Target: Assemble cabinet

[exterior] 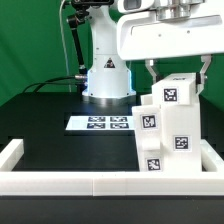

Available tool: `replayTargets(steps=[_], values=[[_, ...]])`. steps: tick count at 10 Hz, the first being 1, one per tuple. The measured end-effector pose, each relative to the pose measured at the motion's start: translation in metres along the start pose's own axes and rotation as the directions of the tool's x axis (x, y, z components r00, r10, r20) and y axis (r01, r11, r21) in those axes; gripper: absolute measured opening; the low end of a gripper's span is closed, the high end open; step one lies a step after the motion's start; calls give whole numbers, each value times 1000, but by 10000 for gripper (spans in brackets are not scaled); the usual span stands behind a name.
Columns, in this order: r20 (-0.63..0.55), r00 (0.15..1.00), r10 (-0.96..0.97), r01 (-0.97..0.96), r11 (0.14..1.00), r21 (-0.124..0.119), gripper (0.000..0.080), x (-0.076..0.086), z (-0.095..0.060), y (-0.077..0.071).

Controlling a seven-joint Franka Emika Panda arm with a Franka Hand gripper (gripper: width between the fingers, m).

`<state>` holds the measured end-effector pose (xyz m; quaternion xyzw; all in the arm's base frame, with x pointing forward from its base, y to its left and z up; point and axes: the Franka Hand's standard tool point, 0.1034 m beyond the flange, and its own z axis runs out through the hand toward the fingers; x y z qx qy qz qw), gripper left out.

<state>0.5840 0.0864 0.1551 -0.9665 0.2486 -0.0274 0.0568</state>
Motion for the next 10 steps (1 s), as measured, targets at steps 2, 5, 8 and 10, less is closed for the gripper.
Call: replayTargets(steps=[2,5,8,10], values=[[1,1000,0,0,1000,0,555,0,0,0],[-1,1000,-3,3,1000,3,764,0,-1,-2],[5,1000,-8,8,1000,11,797,-3,-20,-8],[6,1000,-10,10,1000,14,797,-1,-28,-11]])
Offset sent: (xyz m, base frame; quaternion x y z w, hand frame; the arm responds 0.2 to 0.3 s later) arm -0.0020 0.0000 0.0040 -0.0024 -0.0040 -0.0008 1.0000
